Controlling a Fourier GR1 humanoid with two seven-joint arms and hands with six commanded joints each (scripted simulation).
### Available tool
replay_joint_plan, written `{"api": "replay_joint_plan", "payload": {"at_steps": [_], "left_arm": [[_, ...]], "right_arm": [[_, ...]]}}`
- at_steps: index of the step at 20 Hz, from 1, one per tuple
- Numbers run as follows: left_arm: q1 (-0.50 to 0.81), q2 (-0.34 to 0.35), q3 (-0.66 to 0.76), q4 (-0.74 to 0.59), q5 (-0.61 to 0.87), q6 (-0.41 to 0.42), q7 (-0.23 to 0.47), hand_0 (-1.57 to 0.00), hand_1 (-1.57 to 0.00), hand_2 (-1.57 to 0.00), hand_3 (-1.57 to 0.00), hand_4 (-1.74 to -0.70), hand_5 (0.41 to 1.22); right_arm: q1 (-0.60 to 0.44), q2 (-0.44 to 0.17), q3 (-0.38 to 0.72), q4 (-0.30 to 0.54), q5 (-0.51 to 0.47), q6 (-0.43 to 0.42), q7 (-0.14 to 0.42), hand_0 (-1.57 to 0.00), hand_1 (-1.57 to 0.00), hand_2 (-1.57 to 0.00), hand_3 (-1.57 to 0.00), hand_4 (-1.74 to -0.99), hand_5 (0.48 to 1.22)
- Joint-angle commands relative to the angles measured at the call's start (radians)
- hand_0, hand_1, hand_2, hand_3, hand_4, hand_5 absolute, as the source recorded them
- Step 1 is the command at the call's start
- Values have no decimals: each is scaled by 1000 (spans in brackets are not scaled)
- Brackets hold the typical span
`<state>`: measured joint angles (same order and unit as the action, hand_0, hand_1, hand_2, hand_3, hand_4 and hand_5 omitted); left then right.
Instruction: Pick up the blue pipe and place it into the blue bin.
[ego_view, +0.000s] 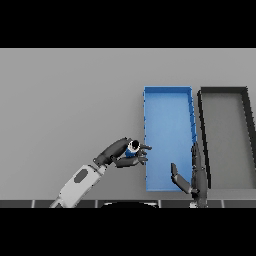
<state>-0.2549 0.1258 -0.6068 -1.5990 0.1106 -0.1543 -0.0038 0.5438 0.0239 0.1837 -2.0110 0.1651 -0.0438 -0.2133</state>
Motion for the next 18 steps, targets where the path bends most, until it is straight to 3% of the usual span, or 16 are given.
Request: {"api": "replay_joint_plan", "payload": {"at_steps": [1,6,12,17,18], "left_arm": [[-2,9,6,-3,5,-8,-3,-1571,-1571,-1571,-1440,-1731,1221],[-10,-1,2,-4,-6,-8,-1,-1571,-1571,-1571,-1444,-1731,1221],[-31,-7,3,10,-24,-5,21,-1571,-1571,-1571,-1440,-1730,1221],[-20,-4,-5,-10,-15,-19,9,-1571,-1571,-1571,-1444,-1728,1221],[-14,0,-4,-7,-13,-28,-13,-1571,-1571,-1571,-1469,-1670,1221]], "right_arm": [[0,-18,6,-37,-46,42,26,1,1,1,1,-1242,584],[-76,-119,45,-142,-186,216,262,1,1,1,1,-1326,507],[-372,-190,103,-199,-236,296,510,1,1,1,1,-1335,490],[-562,-186,160,-160,-243,321,611,1,1,1,1,-1307,497],[-597,-177,175,-144,-235,323,623,1,1,1,1,-1288,502]]}}
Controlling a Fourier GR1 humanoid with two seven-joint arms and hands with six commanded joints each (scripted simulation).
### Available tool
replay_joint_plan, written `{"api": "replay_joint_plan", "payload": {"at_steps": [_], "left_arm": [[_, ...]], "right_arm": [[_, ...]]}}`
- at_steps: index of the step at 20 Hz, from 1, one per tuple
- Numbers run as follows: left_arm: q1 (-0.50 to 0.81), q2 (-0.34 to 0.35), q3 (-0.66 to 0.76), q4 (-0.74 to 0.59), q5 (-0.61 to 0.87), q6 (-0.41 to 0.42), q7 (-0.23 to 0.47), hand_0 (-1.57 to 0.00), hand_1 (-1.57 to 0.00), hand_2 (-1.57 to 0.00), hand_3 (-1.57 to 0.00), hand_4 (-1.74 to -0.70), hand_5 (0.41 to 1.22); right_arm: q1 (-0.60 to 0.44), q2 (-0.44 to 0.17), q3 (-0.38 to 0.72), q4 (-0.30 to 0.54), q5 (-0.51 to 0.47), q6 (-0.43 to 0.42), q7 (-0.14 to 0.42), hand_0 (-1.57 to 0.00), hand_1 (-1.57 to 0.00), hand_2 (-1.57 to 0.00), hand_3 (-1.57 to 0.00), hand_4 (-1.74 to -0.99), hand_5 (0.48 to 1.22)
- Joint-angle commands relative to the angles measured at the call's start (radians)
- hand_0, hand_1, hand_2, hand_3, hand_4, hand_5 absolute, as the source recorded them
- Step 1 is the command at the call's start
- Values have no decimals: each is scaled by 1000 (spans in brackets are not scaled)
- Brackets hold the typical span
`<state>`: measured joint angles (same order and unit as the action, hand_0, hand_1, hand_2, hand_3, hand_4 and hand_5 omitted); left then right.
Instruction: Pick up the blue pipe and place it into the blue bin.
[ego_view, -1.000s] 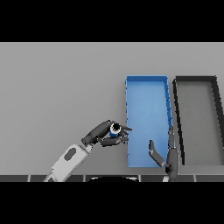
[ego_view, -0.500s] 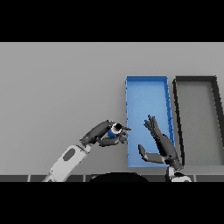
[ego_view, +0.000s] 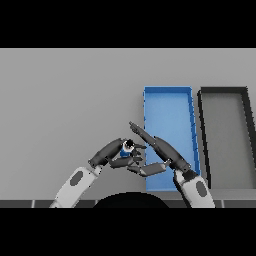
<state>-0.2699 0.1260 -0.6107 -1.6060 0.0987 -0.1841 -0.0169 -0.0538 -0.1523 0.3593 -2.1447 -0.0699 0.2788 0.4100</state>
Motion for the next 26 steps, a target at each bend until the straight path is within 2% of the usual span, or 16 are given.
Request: {"api": "replay_joint_plan", "payload": {"at_steps": [1,4,6,8,9,10,11,12,13,14,15,16,17,19,22,26], "left_arm": [[-7,-5,5,1,1,4,-1,-1571,-1571,-1571,-1490,-1627,1221],[-13,-2,10,12,1,-19,16,-1571,-1571,-1571,-1529,-1542,1221],[-10,-1,19,14,-7,-25,1,-1571,-1571,-1571,-1544,-1510,1221],[-14,-9,26,28,-22,-24,-18,-1571,-1571,-1571,-1554,-1486,1221],[-12,-10,30,30,-15,-27,-4,-1571,-1571,-1571,-1557,-1473,1221],[-7,-8,31,25,-10,-30,11,-1571,-1571,-1571,-1560,-1525,1221],[-17,-10,36,28,-8,-36,0,-1571,-1571,-1571,-1284,-1568,1221],[-22,-8,26,25,-46,-11,27,-1571,-1571,-1571,-1190,-1603,1221],[-27,24,10,27,-91,-15,42,-1571,-1527,-1571,-1119,-1630,1221],[-20,23,15,7,-85,-8,49,-1571,-1536,-1571,-1121,-1647,1221],[-3,20,1,-5,-92,-7,18,-1571,-1543,-1571,-1211,-1665,1221],[-9,1,8,1,-88,-5,29,-1571,-1548,-1571,-1283,-1680,1221],[3,0,15,-5,-75,-22,20,-1571,-1553,-1571,-1340,-1692,1221],[11,-24,36,5,-48,-40,3,-1571,-1559,-1571,-1423,-1710,1221],[18,-40,52,9,-59,-57,22,-1571,-1565,-1571,-1495,-1723,1221],[13,-48,72,1,-64,-79,63,-1571,-1569,-1571,-1540,-1730,1221]], "right_arm": [[-31,5,13,4,0,7,16,1,1,1,1,-1270,510],[-133,28,26,49,6,2,54,1,1,1,1,-1243,522],[-175,40,38,58,6,5,68,1,1,1,1,-1218,509],[-211,49,36,67,-12,8,95,1,1,1,1,-1206,503],[-245,58,29,84,-26,11,124,1,1,-9,1,-1210,498],[-262,69,32,103,-34,17,135,-17,-34,-54,-26,-1236,493],[-292,77,34,118,-37,22,146,-107,-140,-160,-116,-1291,483],[-310,77,31,135,-37,33,145,-264,-299,-308,-252,-1348,477],[-320,83,36,148,-30,38,140,-475,-487,-492,-516,-1365,477],[-346,92,30,163,-41,39,135,-694,-704,-708,-659,-1433,486],[-358,99,29,170,-53,44,120,-869,-877,-881,-775,-1486,516],[-348,105,34,167,-59,38,95,-1010,-1016,-1019,-880,-1527,570],[-345,116,37,174,-70,32,82,-1122,-1127,-1129,-1018,-1498,638],[-350,131,40,188,-57,27,34,-1284,-1287,-1288,-1217,-1457,848],[-343,108,65,181,-8,47,-4,-1424,-1425,-1426,-1390,-1435,1030],[-344,105,50,180,-34,68,-16,-1511,-1511,-1512,-1497,-1463,1143]]}}
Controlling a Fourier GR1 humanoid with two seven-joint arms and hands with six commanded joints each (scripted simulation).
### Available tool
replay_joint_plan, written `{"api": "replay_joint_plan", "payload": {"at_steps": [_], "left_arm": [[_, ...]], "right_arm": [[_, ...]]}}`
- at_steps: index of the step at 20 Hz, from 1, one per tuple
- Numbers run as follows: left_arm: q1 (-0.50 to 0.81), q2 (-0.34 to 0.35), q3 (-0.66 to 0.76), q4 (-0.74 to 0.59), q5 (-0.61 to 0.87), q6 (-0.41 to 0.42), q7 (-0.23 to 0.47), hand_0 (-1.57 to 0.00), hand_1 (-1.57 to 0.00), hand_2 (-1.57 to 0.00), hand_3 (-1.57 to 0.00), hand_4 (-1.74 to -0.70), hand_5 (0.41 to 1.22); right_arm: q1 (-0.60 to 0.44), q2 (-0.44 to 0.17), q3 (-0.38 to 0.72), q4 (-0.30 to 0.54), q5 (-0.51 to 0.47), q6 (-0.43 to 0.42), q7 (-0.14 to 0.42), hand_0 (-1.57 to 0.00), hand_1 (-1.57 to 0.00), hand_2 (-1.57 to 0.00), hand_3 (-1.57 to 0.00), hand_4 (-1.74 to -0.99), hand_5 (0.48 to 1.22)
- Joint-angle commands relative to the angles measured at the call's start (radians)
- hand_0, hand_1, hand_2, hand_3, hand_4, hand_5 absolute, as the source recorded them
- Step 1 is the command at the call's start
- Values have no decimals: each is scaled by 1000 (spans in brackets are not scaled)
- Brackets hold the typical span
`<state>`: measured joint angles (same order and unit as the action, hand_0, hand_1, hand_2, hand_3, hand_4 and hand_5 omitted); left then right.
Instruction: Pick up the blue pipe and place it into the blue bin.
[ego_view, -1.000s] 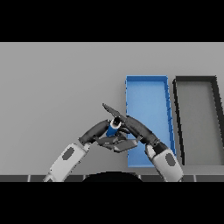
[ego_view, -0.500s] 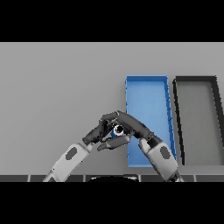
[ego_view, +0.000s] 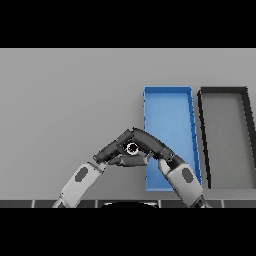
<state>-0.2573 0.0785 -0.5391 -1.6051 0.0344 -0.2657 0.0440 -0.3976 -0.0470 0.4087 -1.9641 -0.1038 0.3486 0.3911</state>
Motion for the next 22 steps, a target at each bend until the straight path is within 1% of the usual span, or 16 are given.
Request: {"api": "replay_joint_plan", "payload": {"at_steps": [1,2,3,4,5,6,8,9,10,12,14,15,17,18,20,22], "left_arm": [[8,0,-2,-6,-2,4,-2,-1571,-1569,-1571,-1546,-1729,1221],[1,-4,2,5,-7,4,-19,-1571,-1569,-1571,-1442,-1724,1221],[1,1,3,6,-23,2,-26,-1569,-1513,-1458,-1468,-1656,1221],[-9,4,1,5,-48,-8,-29,-1307,-1239,-1188,-1203,-1542,1221],[-5,4,-4,7,-70,-18,-32,-1045,-991,-950,-963,-1426,1221],[0,6,1,3,-75,-41,-32,-836,-793,-760,-770,-1320,1221],[-1,5,2,10,-126,-64,-67,-535,-507,-486,-492,-1144,1221],[-4,5,6,11,-157,-67,-75,-427,-405,-388,-394,-1068,1150],[-6,7,12,13,-182,-69,-75,-342,-324,-311,-315,-1003,1063],[3,5,20,7,-186,-64,-72,-218,-207,-198,-201,-923,899],[4,-5,18,13,-189,-57,-68,-139,-132,-127,-128,-876,781],[2,-7,23,10,-183,-57,-53,-111,-106,-101,-102,-861,734],[11,-23,50,18,-137,-57,-24,-71,-67,-64,-65,-882,671],[24,-27,44,21,-144,-50,-2,-57,-54,-51,-52,-884,654],[27,-37,49,26,-137,-48,42,-36,-34,-32,-33,-895,625],[50,-36,39,-1,-131,-51,52,-23,-21,-20,-21,-904,589]], "right_arm": [[-3,18,-1,8,-12,2,8,-1523,-1523,-1524,-1512,-1470,1158],[-7,26,-2,11,-3,4,17,-1532,-1533,-1533,-1523,-1475,1171],[-2,33,1,18,9,-2,-5,-1540,-1540,-1541,-1533,-1478,1181],[0,34,2,12,8,-9,-11,-1546,-1547,-1547,-1541,-1481,1189],[10,37,17,2,18,-16,-3,-1551,-1551,-1552,-1547,-1483,1195],[-1,37,7,6,16,-25,10,-1555,-1555,-1555,-1552,-1484,1201],[-3,36,7,0,13,-32,38,-1561,-1561,-1561,-1559,-1486,1208],[-4,35,8,-6,20,-40,47,-1563,-1563,-1563,-1561,-1487,1211],[1,39,15,1,38,-46,26,-1565,-1565,-1565,-1563,-1488,1213],[-1,33,12,-3,33,-45,33,-1567,-1567,-1567,-1566,-1488,1216],[7,35,12,-16,21,-51,47,-1568,-1568,-1568,-1568,-1488,1218],[2,38,19,-18,35,-58,42,-1569,-1569,-1569,-1568,-1487,1218],[11,27,13,-11,39,-53,24,-1570,-1570,-1570,-1569,-1487,1219],[12,26,13,-15,34,-53,17,-1570,-1570,-1570,-1570,-1488,1220],[10,42,0,-18,-14,-62,36,-1570,-1570,-1570,-1570,-1489,1220],[5,70,-30,-27,-116,-87,92,-1571,-1571,-1571,-1570,-1489,1220]]}}
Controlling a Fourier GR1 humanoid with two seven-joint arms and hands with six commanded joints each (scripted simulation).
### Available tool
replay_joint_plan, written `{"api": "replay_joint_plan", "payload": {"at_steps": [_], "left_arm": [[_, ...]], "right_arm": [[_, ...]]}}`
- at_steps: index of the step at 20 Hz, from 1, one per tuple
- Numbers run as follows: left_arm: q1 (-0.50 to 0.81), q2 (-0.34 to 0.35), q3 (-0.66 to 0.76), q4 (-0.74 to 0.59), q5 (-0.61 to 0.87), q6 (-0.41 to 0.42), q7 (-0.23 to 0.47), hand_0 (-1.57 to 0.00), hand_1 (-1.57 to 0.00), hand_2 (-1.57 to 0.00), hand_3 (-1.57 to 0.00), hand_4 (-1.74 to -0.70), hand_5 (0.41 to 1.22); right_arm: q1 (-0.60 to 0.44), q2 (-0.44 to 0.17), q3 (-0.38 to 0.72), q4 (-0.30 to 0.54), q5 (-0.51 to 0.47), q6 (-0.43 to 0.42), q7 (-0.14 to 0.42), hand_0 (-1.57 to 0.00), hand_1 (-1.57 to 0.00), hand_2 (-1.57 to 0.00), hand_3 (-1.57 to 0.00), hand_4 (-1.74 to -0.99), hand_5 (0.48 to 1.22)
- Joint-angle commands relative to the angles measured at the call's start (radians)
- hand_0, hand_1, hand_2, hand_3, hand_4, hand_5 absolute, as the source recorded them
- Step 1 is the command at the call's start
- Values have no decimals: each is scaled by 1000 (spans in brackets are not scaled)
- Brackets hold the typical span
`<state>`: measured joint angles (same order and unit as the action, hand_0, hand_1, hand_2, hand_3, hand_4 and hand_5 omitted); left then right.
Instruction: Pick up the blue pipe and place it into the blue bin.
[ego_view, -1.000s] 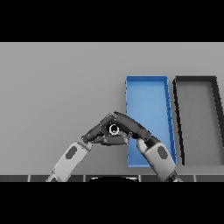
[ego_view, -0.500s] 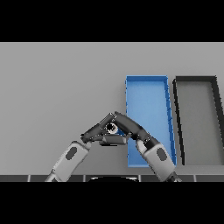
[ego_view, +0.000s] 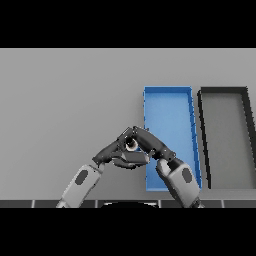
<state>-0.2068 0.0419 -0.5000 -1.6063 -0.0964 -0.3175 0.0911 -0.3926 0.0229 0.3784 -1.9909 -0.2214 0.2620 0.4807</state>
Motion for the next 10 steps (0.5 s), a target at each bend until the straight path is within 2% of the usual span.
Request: {"api": "replay_joint_plan", "payload": {"at_steps": [1,2,3,5,6,9,10], "left_arm": [[-3,1,5,1,11,-5,-15,-18,-17,-16,-16,-909,564],[0,6,6,5,10,-4,-15,-14,-13,-13,-13,-913,543],[-2,-4,-1,-1,16,-1,-30,-11,-10,-10,-10,-918,527],[5,12,4,-11,23,-4,16,-7,-6,-6,-6,-923,507],[8,15,0,-10,16,-4,27,-5,-5,-5,-5,-925,500],[2,18,3,-19,21,-7,52,-2,-2,-2,-2,-927,491],[14,26,1,-26,20,-9,32,-2,-1,-1,-1,-925,488]], "right_arm": [[-12,12,-14,-4,-45,-11,36,-1571,-1571,-1571,-1571,-1490,1221],[-32,22,-40,-2,-85,-35,60,-1571,-1571,-1571,-1571,-1491,1221],[-50,27,-54,-26,-126,-66,120,-1571,-1571,-1571,-1571,-1491,1221],[-145,-43,-67,-32,-191,-175,124,-1571,-1571,-1571,-1571,-1491,1221],[-205,-78,-94,-31,-225,-199,121,-1571,-1571,-1571,-1571,-1492,1221],[-387,-171,-185,-17,-314,-216,118,-1571,-1571,-1571,-1571,-1495,1221],[-417,-194,-215,-2,-342,-228,125,-1571,-1571,-1571,-1571,-1495,1221]]}}
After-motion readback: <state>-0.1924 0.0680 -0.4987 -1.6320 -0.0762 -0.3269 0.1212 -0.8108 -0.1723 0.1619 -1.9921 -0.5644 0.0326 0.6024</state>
